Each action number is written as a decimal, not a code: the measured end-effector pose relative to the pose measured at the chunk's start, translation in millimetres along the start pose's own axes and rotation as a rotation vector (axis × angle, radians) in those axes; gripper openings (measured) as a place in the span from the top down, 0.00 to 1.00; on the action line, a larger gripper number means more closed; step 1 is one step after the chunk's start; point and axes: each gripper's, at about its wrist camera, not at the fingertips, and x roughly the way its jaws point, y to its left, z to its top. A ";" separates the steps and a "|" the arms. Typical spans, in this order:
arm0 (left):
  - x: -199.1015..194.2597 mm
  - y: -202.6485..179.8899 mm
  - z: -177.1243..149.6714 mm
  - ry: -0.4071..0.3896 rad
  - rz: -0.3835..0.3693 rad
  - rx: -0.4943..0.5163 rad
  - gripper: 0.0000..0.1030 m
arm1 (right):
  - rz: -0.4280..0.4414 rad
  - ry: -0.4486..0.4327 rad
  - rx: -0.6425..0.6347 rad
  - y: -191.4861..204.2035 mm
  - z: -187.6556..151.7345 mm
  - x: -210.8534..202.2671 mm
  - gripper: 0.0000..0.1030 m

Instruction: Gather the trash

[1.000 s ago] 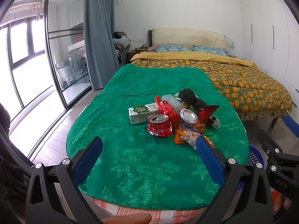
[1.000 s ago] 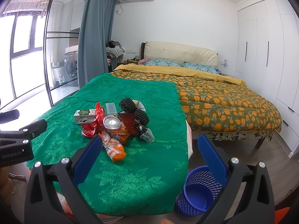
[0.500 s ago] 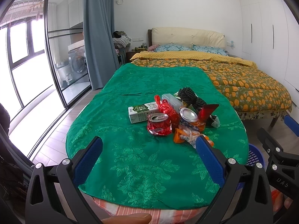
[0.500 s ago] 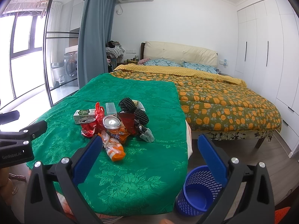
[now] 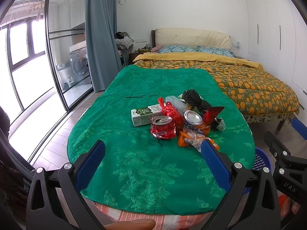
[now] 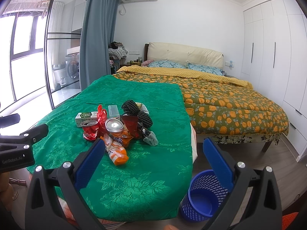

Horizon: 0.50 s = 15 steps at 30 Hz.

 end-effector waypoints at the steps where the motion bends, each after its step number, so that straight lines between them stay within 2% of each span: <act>1: 0.0 0.0 0.1 0.000 0.000 0.000 0.04 | 0.000 0.000 0.000 0.6 0.3 0.2 0.04; 15: 0.1 -1.6 -3.9 0.002 0.001 0.001 0.04 | 0.000 0.000 0.000 1.5 0.2 0.6 0.04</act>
